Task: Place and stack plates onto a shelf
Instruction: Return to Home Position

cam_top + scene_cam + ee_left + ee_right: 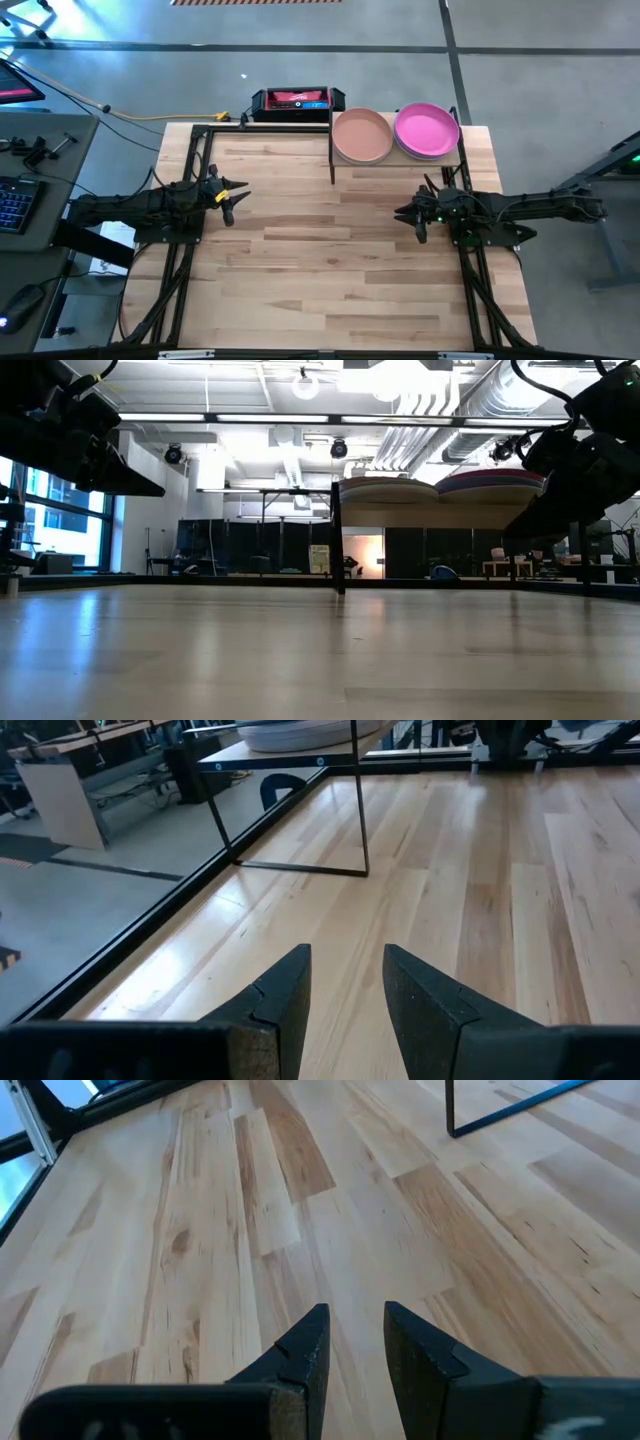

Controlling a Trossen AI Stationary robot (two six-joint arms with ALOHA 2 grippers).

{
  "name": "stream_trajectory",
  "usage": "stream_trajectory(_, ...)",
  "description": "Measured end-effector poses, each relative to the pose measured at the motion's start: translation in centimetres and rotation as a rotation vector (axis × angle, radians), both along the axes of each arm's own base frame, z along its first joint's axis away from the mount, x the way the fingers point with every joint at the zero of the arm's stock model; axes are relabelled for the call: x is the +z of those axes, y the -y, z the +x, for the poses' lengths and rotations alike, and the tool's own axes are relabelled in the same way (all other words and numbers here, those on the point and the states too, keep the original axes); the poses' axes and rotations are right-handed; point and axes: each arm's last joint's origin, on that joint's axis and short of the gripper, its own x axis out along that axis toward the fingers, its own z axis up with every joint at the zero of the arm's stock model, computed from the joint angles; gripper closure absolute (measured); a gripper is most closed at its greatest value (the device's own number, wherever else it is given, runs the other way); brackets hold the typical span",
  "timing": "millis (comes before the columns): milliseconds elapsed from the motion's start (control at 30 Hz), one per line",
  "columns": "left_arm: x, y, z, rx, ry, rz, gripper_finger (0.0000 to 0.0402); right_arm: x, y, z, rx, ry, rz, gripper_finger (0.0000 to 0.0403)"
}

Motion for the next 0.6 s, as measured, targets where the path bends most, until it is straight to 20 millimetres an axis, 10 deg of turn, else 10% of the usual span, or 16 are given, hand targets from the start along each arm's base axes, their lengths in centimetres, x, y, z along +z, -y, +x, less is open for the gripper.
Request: stream_trajectory(600, 0.62, 0.02, -0.45, -0.001, 0.079, 0.003, 0.0287, 0.47, -0.01, -0.4, -0.001, 0.048, -0.002, 0.0322)
